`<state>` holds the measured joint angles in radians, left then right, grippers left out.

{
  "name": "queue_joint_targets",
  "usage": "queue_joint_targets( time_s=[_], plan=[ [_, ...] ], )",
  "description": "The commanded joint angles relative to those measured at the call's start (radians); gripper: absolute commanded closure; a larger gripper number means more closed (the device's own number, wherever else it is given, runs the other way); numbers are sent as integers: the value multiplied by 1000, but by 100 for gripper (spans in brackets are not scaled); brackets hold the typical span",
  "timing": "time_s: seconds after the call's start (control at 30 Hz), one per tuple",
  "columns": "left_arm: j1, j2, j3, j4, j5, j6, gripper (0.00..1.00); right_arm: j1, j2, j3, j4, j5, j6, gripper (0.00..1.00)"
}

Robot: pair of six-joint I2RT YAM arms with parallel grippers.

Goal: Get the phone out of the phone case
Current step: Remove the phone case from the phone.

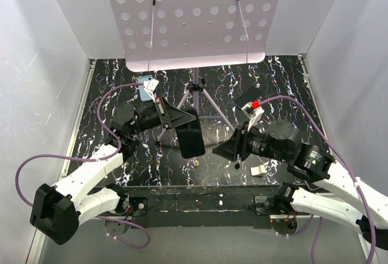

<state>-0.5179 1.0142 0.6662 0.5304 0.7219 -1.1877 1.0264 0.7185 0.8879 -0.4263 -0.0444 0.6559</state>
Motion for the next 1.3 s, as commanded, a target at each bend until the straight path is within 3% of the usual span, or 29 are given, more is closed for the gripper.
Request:
queue_joint_targets(
  time_s=[0.0, 0.3, 0.57, 0.67, 0.97, 1.27],
  plan=[
    [-1, 7, -10, 104, -22, -68, 100, -100, 30, 16, 193, -323, 192, 58],
    [-1, 6, -7, 120, -12, -82, 100, -131, 117, -24, 296, -453, 241, 67],
    [-1, 21, -20, 183, -13, -127, 100, -131, 160, -69, 374, -486, 254, 67],
    [-1, 37, -30, 232, -6, -165, 100, -131, 176, -66, 324, -453, 226, 67],
    [-1, 20, -13, 166, 5, -116, 100, -132, 99, -84, 250, -405, 206, 61],
    [-1, 29, 1, 166, 30, -113, 100, -134, 104, -86, 287, -407, 217, 59]
  ],
)
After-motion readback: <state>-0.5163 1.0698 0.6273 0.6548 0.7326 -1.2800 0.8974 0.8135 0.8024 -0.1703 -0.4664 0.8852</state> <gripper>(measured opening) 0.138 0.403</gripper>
